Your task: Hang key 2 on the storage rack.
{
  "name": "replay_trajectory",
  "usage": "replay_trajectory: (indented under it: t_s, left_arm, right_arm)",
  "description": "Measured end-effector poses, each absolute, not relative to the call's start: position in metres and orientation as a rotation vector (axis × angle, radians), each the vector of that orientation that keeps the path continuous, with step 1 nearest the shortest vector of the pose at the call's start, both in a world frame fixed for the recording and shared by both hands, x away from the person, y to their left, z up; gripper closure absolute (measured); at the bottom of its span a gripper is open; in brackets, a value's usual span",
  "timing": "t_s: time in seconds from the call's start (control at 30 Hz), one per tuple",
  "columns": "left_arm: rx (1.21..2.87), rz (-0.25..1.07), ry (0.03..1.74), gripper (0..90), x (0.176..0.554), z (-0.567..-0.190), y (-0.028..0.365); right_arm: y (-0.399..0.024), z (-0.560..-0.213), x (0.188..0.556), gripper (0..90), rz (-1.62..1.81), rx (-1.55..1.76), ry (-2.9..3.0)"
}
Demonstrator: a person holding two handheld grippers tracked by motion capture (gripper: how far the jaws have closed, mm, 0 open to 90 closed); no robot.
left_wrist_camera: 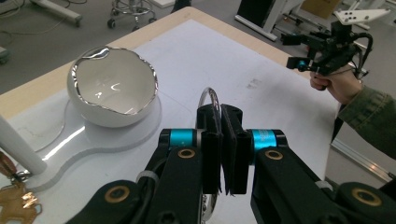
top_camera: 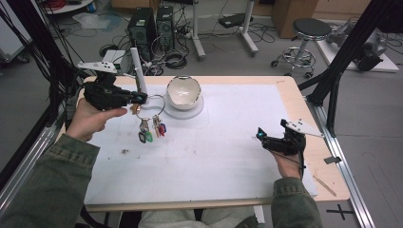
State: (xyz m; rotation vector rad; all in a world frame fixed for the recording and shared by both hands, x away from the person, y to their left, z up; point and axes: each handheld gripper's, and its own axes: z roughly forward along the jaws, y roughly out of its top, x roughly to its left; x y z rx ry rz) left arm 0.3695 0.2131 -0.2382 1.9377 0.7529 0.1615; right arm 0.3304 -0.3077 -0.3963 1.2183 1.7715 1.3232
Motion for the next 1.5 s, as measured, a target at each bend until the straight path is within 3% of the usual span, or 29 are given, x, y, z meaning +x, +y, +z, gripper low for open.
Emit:
replay_trajectory:
  t_s: [0.97,1.5]
  left_arm:
    - [1.911,0.145,0.837,86.6,0.414,-0.218,0.240]
    - [1.867,0.107,0.877,86.6,0.440,-0.226,0.257]
  right_arm:
    - [-0.309,-0.397,0.330,0.6,1.317,1.225,1.774]
    - [-0.308,-0.397,0.329,0.6,1.312,1.224,1.778]
